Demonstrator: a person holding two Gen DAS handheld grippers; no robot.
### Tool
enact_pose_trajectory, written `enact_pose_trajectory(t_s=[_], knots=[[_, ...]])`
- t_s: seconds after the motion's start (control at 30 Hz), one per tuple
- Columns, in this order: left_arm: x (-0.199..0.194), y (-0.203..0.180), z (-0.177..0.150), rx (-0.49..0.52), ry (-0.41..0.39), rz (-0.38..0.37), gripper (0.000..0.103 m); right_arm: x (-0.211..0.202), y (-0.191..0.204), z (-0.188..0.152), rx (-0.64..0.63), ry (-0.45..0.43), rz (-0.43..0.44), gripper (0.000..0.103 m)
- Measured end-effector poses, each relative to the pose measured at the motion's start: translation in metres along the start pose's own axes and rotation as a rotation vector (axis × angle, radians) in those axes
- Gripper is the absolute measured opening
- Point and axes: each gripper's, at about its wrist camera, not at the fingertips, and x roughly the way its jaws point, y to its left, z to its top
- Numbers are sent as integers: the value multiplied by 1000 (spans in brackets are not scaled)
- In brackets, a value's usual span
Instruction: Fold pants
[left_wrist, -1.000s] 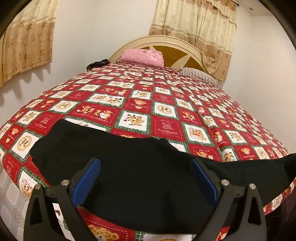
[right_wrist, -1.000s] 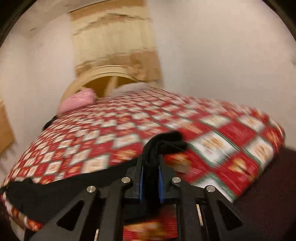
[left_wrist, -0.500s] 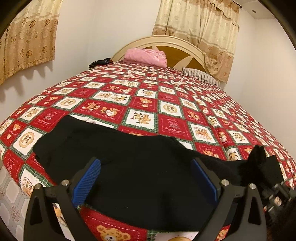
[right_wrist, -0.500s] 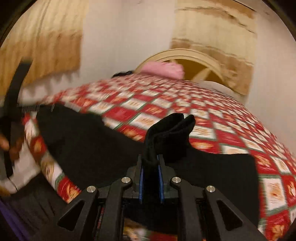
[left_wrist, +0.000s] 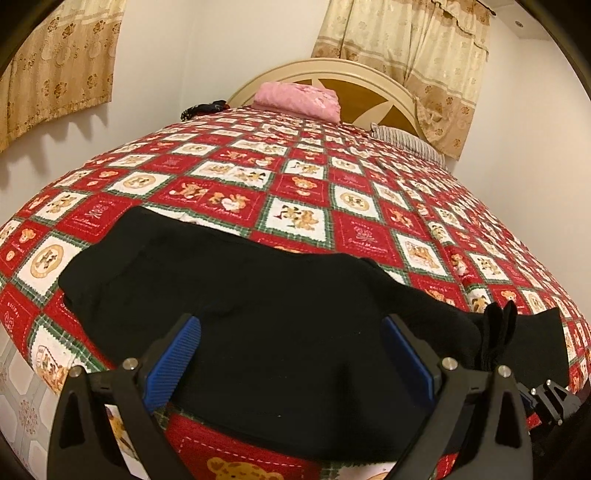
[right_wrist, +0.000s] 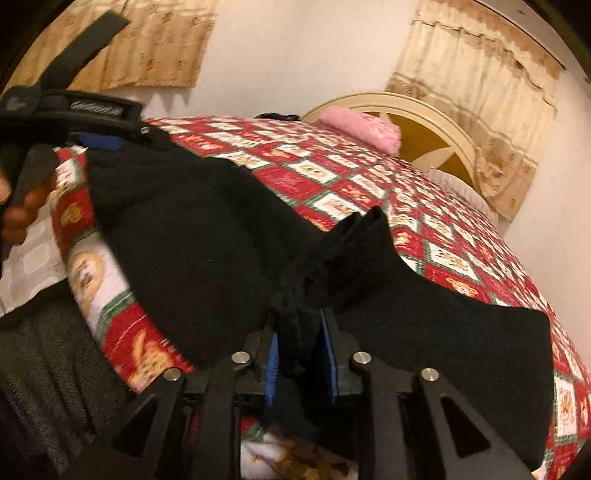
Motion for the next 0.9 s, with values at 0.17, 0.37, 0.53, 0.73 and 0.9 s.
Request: enact_pose_trajectory(t_s=[0.17,0.37,0.53,0.73,0.9], knots=[[0,-2,0,37,-3,22,100,-23,-9,5,42,-6,205,65],[2,-3,-2,73,-1,54,100,-32,-59,40,288,-78,430,45],[3,7,2,87,-14,117,100,10,-84,78,285,-26,415,30],[13,24,-3,58,19,142,100,70,-67,98,202,82,441,30],[24,31,-10,55,52,145,100,95,-37,89,109,167,434,30]])
